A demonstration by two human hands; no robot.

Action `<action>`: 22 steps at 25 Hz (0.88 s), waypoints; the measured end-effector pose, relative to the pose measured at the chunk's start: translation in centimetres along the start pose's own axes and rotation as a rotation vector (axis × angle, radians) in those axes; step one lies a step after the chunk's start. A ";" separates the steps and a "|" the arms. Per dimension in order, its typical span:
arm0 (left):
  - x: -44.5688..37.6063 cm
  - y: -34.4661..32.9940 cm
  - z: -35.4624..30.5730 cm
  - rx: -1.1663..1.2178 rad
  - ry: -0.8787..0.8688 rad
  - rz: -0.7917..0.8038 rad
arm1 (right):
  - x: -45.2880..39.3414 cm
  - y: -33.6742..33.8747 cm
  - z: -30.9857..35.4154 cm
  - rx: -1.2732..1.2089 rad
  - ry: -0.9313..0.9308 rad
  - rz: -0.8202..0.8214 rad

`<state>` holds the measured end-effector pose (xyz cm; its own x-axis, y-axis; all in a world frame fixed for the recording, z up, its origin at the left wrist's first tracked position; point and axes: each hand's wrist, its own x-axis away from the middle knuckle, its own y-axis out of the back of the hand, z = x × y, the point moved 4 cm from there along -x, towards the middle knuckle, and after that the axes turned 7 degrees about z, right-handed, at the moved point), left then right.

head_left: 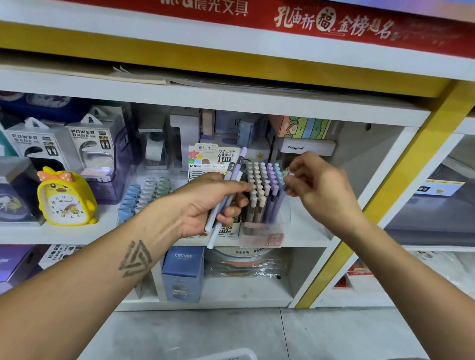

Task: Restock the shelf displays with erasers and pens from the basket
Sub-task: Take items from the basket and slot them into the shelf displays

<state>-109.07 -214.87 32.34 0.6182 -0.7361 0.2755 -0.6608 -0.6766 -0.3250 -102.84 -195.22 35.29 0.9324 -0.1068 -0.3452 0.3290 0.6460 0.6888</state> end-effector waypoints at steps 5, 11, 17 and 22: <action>0.1 -0.7 0.0 0.061 0.004 0.066 | 0.7 -0.9 0.3 0.137 0.080 0.064; -0.4 -0.3 0.4 0.018 -0.019 0.100 | 0.5 -1.1 0.5 0.217 0.143 0.137; -0.3 -0.6 0.8 -0.024 -0.010 0.250 | -0.1 -1.0 0.5 0.090 -0.008 0.072; 0.0 -1.4 1.0 -0.048 0.030 0.333 | -1.0 -1.6 1.1 -0.759 -0.186 0.048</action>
<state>-107.69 -213.89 31.90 0.3529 -0.9165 0.1886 -0.8441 -0.3988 -0.3585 -104.10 -197.02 35.24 0.9748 -0.1474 -0.1674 0.1581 0.9860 0.0527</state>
